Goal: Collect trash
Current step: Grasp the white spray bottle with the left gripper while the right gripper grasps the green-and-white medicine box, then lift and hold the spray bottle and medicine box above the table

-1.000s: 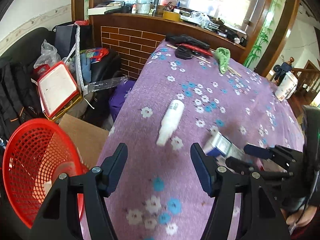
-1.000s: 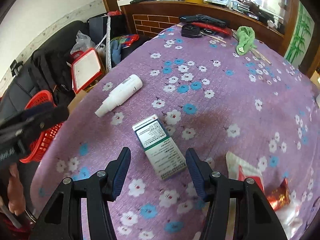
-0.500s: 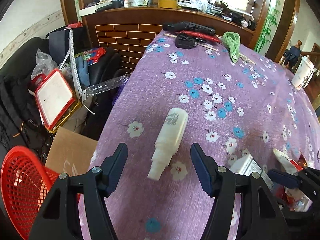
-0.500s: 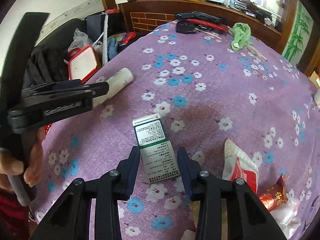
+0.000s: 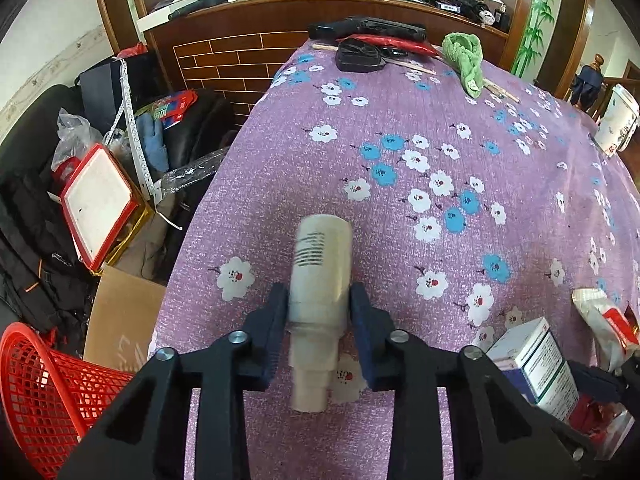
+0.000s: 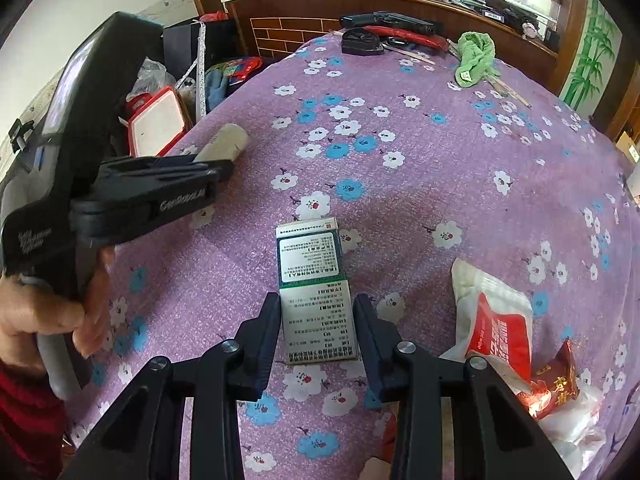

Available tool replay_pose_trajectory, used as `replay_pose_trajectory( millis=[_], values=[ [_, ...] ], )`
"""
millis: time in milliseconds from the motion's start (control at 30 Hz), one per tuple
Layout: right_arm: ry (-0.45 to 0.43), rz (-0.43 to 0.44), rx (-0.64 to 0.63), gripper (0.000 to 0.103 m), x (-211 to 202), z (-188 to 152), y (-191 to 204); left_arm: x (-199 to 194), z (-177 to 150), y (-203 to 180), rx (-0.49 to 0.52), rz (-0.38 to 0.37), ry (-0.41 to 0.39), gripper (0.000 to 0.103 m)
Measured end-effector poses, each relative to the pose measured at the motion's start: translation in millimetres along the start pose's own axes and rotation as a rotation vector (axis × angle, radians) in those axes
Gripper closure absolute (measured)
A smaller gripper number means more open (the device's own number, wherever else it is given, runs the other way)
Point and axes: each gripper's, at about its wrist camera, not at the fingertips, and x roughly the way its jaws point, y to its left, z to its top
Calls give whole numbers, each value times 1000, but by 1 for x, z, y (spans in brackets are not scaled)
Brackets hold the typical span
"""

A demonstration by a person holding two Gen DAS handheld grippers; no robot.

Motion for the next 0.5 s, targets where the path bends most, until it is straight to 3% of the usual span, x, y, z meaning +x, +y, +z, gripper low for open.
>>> replay_pose_trajectory(
  millis=[267,500],
  values=[
    [1,11,28,66,-1,-5,0,-22,-28,0,-4,-47,-13,74],
    [-86,57,61,66,-49,-30,4,-77,-75,-1,-21,-124,-96,74]
  ],
)
